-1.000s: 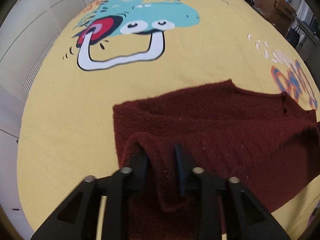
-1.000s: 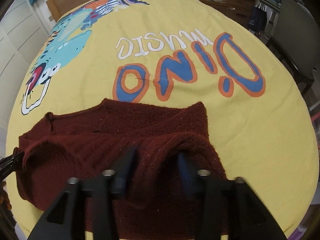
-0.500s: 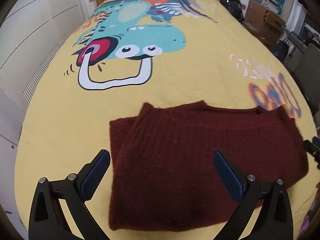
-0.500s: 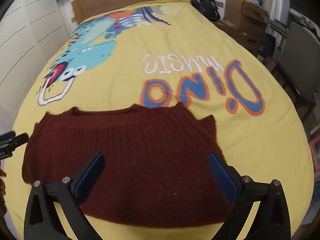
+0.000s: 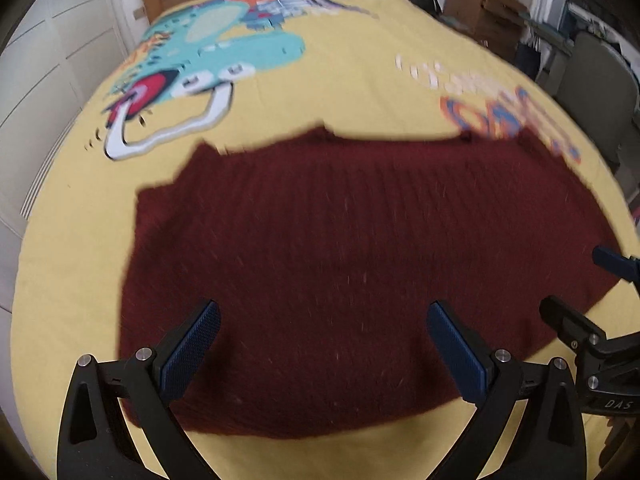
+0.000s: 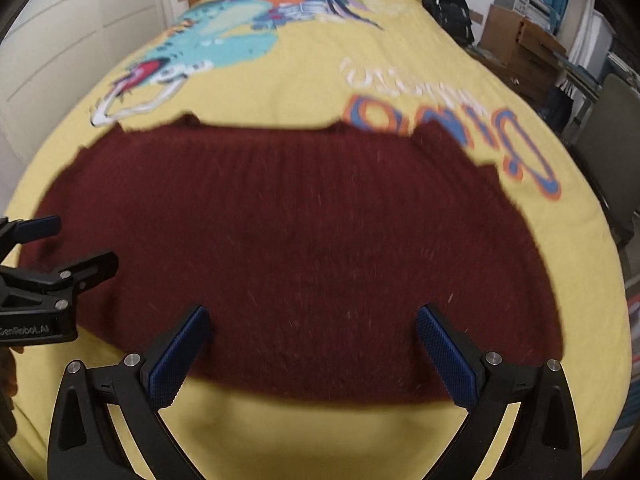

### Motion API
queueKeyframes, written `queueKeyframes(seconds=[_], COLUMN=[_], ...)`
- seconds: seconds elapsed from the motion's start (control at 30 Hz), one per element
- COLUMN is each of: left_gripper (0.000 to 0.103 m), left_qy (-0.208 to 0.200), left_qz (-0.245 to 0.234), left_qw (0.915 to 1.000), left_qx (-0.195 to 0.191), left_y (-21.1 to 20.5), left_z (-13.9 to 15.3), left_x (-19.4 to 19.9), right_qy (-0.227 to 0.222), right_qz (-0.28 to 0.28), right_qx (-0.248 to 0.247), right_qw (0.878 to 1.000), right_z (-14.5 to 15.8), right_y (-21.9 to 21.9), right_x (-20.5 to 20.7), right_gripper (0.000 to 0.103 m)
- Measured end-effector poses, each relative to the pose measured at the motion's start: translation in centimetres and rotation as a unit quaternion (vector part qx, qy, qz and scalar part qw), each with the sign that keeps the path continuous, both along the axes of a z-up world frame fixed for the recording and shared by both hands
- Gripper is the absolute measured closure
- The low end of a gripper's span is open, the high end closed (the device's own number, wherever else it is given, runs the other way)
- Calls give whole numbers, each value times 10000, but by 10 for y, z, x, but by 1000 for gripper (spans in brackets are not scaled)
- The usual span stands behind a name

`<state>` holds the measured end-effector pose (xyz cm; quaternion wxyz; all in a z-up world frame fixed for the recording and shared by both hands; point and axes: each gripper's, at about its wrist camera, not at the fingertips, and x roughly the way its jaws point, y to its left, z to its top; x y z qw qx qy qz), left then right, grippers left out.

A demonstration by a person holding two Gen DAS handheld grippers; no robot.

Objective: Fold small clothes

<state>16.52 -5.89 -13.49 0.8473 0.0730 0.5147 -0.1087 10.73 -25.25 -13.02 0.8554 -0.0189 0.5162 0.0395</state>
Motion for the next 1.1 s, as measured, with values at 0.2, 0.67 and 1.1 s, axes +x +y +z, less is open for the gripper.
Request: queueKeyframes(seconds=[0.2, 0.67, 1.1], left_gripper=[1, 1, 1], left_qy=[143, 138, 86], left_qz=[36, 295, 266], left_qw=[9998, 9995, 9996], left_qx=[136, 31, -15], left_y=[19, 52, 47], left_z=[-28, -35, -25], left_x=[-1, 8, 3], right_qy=[14, -141, -37], right_qz=[-300, -526, -559], right_qx=[180, 443, 270], right_qw=[9994, 9975, 9981], right_z=[-12, -21, -2], right_y=[-36, -74, -65], right_x=[0, -13, -14], right_gripper=[1, 1, 1])
